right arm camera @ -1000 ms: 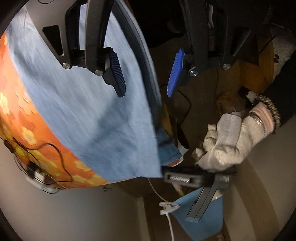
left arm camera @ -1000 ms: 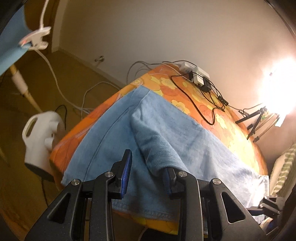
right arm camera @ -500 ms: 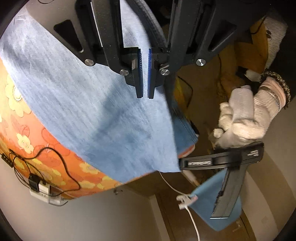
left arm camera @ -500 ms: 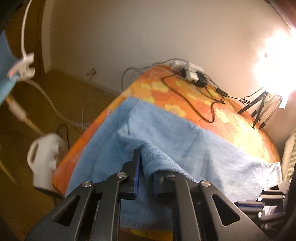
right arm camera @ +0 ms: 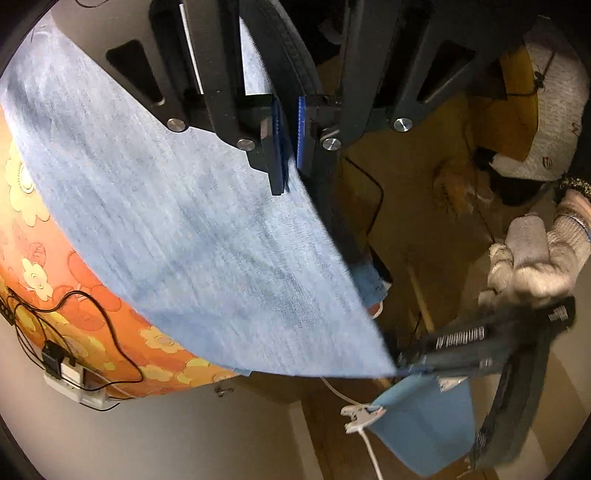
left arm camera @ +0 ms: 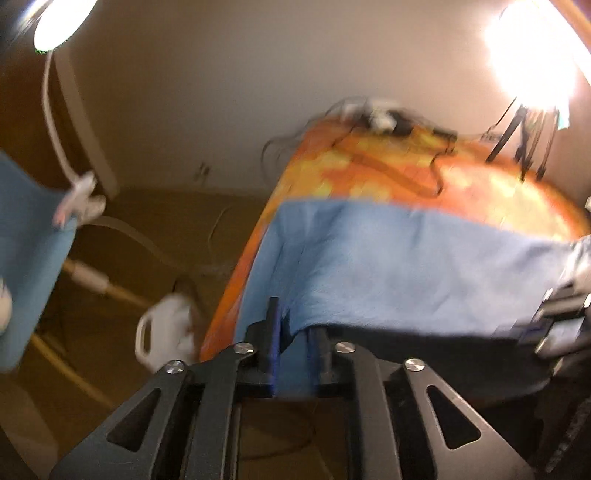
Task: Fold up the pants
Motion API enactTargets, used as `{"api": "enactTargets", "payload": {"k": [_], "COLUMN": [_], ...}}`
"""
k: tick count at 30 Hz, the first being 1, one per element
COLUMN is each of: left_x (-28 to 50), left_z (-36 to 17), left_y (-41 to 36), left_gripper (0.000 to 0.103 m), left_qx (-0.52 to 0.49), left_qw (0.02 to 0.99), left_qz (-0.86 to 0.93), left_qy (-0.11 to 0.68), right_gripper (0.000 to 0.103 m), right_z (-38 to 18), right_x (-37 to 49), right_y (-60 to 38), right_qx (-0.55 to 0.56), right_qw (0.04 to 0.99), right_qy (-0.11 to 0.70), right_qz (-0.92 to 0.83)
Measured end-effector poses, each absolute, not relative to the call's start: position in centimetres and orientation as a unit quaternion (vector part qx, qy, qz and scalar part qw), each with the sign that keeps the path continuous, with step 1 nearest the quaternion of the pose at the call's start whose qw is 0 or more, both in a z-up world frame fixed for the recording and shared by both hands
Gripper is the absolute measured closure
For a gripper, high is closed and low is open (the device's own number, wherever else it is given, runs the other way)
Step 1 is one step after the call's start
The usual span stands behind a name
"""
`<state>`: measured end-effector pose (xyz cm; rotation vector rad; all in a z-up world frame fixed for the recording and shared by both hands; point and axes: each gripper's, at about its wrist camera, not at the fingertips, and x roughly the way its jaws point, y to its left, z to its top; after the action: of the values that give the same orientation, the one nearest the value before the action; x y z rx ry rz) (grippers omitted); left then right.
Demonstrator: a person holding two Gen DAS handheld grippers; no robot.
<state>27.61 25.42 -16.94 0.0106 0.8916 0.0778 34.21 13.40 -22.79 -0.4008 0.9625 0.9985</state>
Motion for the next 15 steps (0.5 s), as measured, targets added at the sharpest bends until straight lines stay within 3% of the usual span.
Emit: {"api": "enactTargets", "payload": {"k": [6,10,12,14,15], "left_x": [23.6,21.6,21.4,21.6,22.0], "left_z": [-22.5,-23.1,-22.6,-21.8,-21.5], "left_y": [29.1,30.5,31.0,31.4,31.5], "left_gripper": [0.085,0.085,0.084,0.072,0.061], "left_qx": [-0.068,-0.16,-0.222,-0.285,-0.312], "left_qw": [0.873,0.872,0.87,0.865,0.861], "left_qz": [0.06,0.038,0.016,-0.005,-0.009], "left_qy": [0.479,0.462,0.441,0.414,0.402], "right_gripper": [0.096,0.094,0.082,0.075,0.072], "right_z": [-24.3,-24.6,-23.3,-21.5,-20.0], "right_x": [33.6,33.1,33.2,34.2,35.1], "right_y": [14.3,14.3,13.7,13.2,13.1], "right_qx": [-0.248,-0.281,-0.27,-0.237,-0.213], "right_qw": [0.729,0.687,0.678,0.678,0.682], "right_qy": [0.455,0.475,0.473,0.469,0.461], "right_qz": [0.448,0.472,0.494,0.515,0.526]}}
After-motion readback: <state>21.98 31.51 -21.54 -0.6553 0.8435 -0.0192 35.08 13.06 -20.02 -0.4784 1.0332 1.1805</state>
